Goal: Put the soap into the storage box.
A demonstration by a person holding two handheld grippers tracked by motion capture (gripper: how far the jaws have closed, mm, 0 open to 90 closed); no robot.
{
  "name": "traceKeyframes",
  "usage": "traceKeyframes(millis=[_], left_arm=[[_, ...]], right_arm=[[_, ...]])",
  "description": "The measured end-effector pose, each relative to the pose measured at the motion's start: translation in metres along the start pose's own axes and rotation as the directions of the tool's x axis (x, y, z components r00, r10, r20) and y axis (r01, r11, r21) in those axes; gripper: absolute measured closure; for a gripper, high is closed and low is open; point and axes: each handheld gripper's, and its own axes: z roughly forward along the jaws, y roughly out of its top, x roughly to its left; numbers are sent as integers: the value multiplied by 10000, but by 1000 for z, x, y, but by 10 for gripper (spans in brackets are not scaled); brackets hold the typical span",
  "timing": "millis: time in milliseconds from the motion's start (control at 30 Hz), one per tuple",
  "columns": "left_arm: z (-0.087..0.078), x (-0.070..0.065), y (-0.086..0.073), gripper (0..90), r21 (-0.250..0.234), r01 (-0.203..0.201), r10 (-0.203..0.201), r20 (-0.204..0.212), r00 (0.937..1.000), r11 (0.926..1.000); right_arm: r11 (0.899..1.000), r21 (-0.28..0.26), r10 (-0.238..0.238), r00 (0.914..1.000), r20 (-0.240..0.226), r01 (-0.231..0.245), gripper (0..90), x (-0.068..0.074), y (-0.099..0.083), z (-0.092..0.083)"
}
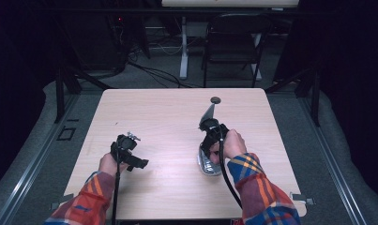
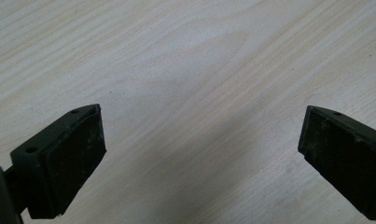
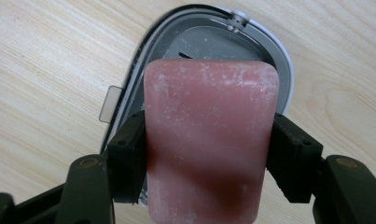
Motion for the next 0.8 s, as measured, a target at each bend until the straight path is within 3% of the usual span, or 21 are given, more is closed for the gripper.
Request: traceKeyframes(millis=[67,133,233,467,533,667,800], left_arm=[[0,0,0,6,0,-1,1,4,10000,10000],[0,0,0,6,-12,-10,10,11,10000,10000],[0,0,0,6,1,-2,2,7,10000,10000],[0,0,0,6,-2,-8,8,15,10000,10000],[0,0,0,6,-3,-19,19,17,10000,10000],[0,0,0,6,-4,-17,17,18,10000,10000],[0,0,0,6,-2,-16,16,30,10000,10000]], right_arm=[[9999,-100,106,9999,-23,-107,372,2,0,2],[9988,413,-275,9995,143,269,371,0,3,-1],[9998,42,169,9999,33,-169,371,3,3,4],[9994,229,238,9996,145,-242,369,2,4,5],[9987,-27,499,9987,61,-499,369,3,3,7],[9990,115,424,9991,65,-425,367,1,2,3],[9978,-256,602,9981,-143,-606,386,0,-2,1]])
